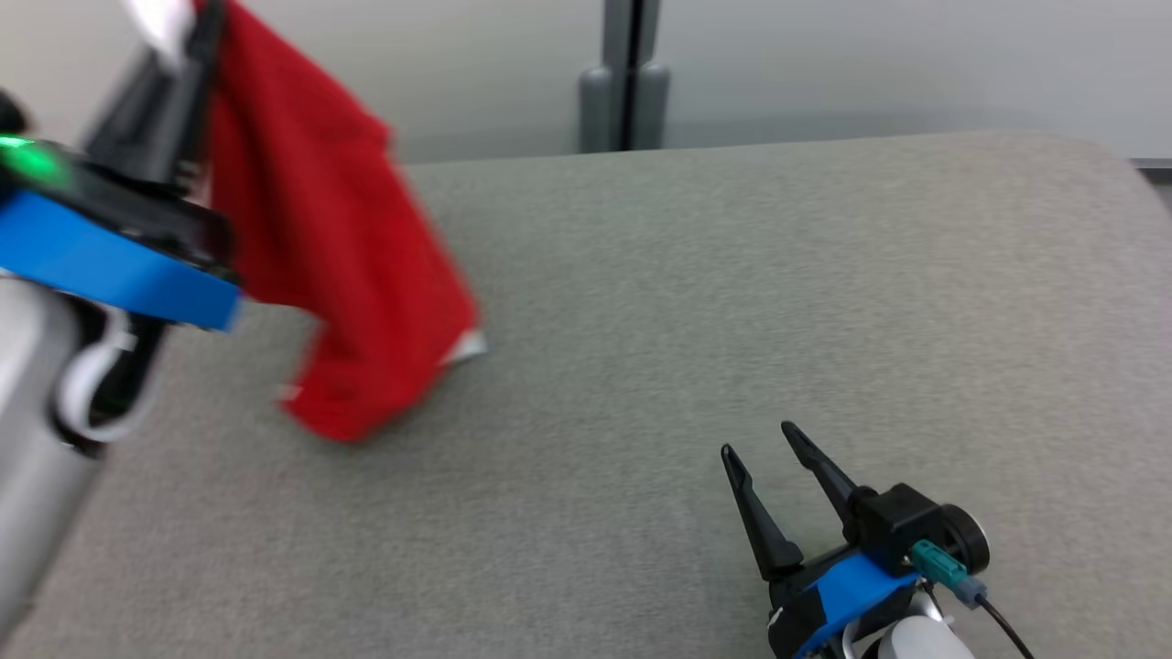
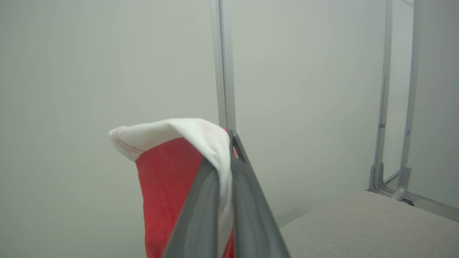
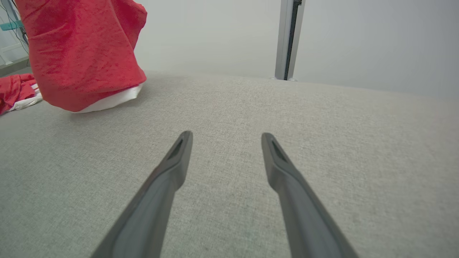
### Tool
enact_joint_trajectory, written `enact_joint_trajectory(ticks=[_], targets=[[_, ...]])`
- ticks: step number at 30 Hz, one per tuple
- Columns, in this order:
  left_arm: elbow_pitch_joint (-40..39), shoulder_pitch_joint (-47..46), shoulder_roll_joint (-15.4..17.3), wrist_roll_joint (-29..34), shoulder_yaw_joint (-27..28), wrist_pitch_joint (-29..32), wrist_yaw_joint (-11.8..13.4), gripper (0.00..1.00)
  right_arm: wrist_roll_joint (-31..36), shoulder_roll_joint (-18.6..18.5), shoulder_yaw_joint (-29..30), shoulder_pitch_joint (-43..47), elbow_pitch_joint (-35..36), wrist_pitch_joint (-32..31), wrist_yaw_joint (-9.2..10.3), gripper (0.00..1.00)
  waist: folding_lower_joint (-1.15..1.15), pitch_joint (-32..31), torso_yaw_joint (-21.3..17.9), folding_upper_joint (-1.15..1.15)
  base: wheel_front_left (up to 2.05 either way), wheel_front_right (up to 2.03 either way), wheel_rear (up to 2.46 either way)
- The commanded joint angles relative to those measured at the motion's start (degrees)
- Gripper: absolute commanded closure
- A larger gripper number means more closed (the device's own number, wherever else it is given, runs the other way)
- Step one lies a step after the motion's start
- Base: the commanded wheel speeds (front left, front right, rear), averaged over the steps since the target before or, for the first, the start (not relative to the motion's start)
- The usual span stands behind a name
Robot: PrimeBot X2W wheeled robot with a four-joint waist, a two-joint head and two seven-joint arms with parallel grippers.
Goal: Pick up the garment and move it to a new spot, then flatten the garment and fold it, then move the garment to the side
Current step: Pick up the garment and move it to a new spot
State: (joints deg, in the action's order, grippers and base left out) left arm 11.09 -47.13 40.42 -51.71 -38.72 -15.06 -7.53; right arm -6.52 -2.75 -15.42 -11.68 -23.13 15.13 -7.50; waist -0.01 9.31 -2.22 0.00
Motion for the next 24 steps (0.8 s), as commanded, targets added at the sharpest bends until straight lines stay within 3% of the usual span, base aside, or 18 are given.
enact_joint_trajectory(ticks=[1,11,12,13,20,24], targets=[[-0.2,0.8,-1.4,-0.7,-0.7,-0.2,0.1,1.00,-0.5,-0.3,0.1,1.1,0.0,0.0,0.01,0.00,0.01,-2.5,-2.8,0.00,0.00,0.00,0.00],[3.0,12.3,-13.4,1.2,-11.4,-0.2,0.1,1.00,-0.2,-0.3,0.7,3.2,1.0,0.0,0.01,0.00,0.01,-2.5,-6.8,0.00,0.00,0.00,0.00],[3.3,13.2,-14.1,2.2,-12.5,-0.2,0.1,0.28,-0.2,-0.2,0.8,3.3,1.0,0.0,0.01,0.00,0.01,-2.5,-6.8,0.00,0.00,0.00,0.00],[3.9,14.5,-15.0,2.4,-13.7,-0.2,0.1,0.00,-0.1,-0.2,1.0,3.5,1.0,0.0,0.01,0.00,0.01,-2.6,-6.9,0.00,0.00,0.00,0.00],[7.4,21.6,-18.3,5.5,-17.4,-0.2,0.1,0.00,0.2,-0.2,3.3,4.6,0.6,0.0,0.01,0.00,0.01,-4.3,-5.4,0.00,0.00,0.00,0.00],[9.0,26.1,-18.4,4.9,-12.8,-0.2,0.1,0.00,-0.2,-0.3,3.9,5.1,0.5,0.0,0.01,0.00,0.01,-5.7,-4.1,0.00,0.00,0.00,0.00]])
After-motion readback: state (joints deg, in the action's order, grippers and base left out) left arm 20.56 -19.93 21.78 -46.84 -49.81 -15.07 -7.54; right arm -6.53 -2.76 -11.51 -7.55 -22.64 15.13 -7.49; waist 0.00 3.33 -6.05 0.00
